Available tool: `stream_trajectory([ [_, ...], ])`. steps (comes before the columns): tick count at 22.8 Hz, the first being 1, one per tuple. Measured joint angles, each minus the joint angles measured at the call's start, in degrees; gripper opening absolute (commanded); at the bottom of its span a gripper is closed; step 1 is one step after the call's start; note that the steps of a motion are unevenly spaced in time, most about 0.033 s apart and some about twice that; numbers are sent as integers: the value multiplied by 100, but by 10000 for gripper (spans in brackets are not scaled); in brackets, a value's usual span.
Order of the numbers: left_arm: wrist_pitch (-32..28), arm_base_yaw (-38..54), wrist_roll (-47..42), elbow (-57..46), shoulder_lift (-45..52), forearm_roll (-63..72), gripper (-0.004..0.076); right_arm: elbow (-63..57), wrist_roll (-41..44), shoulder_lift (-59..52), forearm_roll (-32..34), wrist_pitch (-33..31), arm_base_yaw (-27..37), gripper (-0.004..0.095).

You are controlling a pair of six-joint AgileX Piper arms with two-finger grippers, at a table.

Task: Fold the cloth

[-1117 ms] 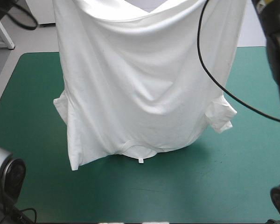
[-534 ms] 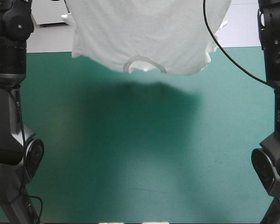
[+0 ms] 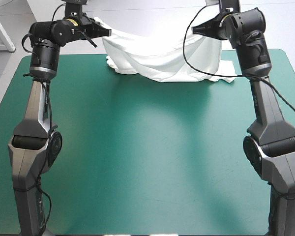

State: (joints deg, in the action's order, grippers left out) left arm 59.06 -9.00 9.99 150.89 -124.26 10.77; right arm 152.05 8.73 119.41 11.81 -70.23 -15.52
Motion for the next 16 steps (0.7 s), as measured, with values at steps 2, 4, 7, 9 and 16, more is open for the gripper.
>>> stream_trajectory([
  [2,667,1,-158,-108,-48,-73,-9,-245,-74,13,-256,-140,137,-19],
  [4,1196,1,-181,-366,-29,-74,-9,-939,-104,-161,-424,-132,235,-19],
  [7,1303,1,-264,-1426,198,-62,-9,-3425,-98,-941,-816,-19,293,-19],
  [9,1109,-4,-358,-2630,727,-58,-9,-5233,-98,-1595,-909,365,305,-19],
  [16,-130,-4,-366,-6467,2791,28,-9,-7885,-156,-3157,-980,793,309,-19],
])
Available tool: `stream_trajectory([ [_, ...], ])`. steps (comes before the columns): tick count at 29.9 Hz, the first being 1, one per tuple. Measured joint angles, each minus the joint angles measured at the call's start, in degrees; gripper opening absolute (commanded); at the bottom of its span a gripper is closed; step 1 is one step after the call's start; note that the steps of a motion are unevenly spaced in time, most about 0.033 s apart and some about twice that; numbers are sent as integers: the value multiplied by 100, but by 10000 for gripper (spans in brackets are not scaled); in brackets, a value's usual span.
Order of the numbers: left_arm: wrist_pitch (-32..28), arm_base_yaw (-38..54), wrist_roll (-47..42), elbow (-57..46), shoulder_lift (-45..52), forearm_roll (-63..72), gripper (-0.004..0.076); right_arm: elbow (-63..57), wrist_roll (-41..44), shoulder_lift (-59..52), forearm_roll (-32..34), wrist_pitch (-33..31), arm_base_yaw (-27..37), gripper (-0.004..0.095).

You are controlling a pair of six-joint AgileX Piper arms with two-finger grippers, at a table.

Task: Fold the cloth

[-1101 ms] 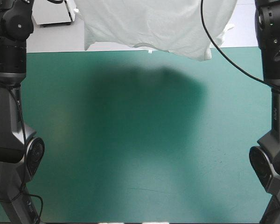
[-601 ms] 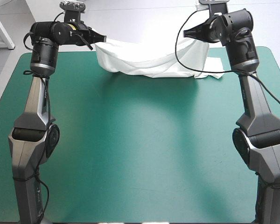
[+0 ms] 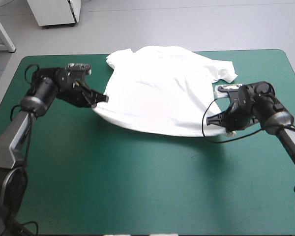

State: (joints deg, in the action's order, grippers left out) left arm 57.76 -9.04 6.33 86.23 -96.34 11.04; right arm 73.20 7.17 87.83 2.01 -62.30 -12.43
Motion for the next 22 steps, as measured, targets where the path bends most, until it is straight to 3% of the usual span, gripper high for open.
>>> stream_trajectory([
  [4,-54,-43,259,-1766,983,204,-9,-730,-139,-444,-156,-407,0,-19],
  [9,18,-427,345,-3252,1865,402,-9,-1449,-237,-968,-561,-688,0,-19],
  [15,172,-1054,-48,-4379,2749,495,-9,-2342,-213,-1854,-909,-694,0,-19],
  [22,653,-1258,-446,-4883,3505,495,-9,-3306,-34,-2834,-1235,-714,0,-19],
])
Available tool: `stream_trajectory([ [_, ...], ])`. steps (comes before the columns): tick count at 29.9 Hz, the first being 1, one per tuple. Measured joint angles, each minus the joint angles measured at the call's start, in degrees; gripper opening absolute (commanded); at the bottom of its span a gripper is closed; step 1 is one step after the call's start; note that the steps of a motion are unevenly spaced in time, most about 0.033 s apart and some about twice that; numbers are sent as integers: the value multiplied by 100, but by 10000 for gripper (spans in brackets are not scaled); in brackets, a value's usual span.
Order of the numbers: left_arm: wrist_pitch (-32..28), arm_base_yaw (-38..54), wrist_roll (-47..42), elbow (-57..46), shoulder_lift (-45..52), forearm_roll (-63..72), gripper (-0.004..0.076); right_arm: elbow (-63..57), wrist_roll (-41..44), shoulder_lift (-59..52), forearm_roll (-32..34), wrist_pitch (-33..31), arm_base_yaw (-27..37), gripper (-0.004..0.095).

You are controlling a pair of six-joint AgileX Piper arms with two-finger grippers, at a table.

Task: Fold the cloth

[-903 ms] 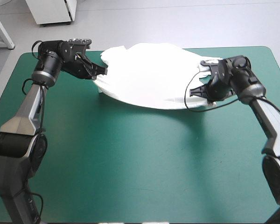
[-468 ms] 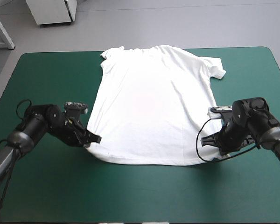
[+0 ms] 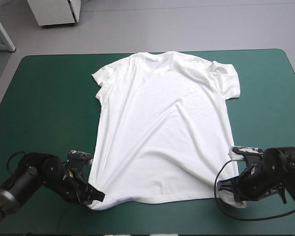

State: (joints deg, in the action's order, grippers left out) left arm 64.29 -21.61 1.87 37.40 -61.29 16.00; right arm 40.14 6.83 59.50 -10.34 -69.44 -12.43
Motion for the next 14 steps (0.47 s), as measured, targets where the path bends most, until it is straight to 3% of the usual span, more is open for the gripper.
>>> stream_trajectory([
  [10,200,-5,-114,-559,549,-31,-5,-547,224,-466,-261,-12,0,-7],
  [12,115,-7,-42,-566,549,-80,23,-547,229,-466,-214,-7,0,57],
  [14,4,-7,106,-546,549,-108,101,-504,229,-466,-171,-13,0,194],
])
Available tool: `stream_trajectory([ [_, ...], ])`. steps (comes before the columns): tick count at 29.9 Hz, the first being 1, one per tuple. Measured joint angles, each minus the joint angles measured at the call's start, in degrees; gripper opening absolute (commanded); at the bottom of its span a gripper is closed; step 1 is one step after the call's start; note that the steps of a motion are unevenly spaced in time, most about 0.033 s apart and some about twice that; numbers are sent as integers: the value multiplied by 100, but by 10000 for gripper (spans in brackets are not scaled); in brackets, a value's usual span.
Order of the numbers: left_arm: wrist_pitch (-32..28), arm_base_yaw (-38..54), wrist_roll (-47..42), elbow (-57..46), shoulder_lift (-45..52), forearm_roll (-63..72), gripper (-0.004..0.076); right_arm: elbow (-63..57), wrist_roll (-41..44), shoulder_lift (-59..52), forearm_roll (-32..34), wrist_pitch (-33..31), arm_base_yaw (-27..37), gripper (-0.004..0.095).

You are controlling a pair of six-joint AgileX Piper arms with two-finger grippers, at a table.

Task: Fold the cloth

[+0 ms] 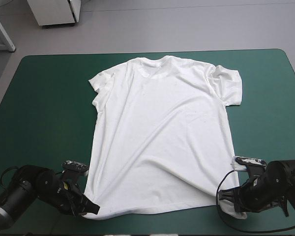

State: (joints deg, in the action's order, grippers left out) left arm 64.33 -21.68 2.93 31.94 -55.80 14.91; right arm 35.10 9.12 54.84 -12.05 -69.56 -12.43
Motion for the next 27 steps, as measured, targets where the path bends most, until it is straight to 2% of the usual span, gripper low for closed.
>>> stream_trajectory([
  [3,-127,0,135,144,0,0,244,209,0,0,99,-24,0,455],
  [5,-120,0,165,307,0,0,333,445,0,0,161,-31,0,558],
  [6,-78,0,177,407,0,0,379,579,6,0,182,-31,0,577],
  [8,49,0,181,626,0,0,407,836,46,0,196,-31,0,567],
  [12,291,0,169,1173,0,-32,406,1422,239,0,378,-66,0,510],
  [19,153,0,-37,2440,-126,-836,406,2642,275,43,1205,-150,0,494],
  [23,91,0,-330,3182,-591,-1532,406,3446,249,260,1814,-197,0,494],
  [27,89,37,-400,3735,-1382,-1934,401,4161,125,670,2045,-197,0,493],
])
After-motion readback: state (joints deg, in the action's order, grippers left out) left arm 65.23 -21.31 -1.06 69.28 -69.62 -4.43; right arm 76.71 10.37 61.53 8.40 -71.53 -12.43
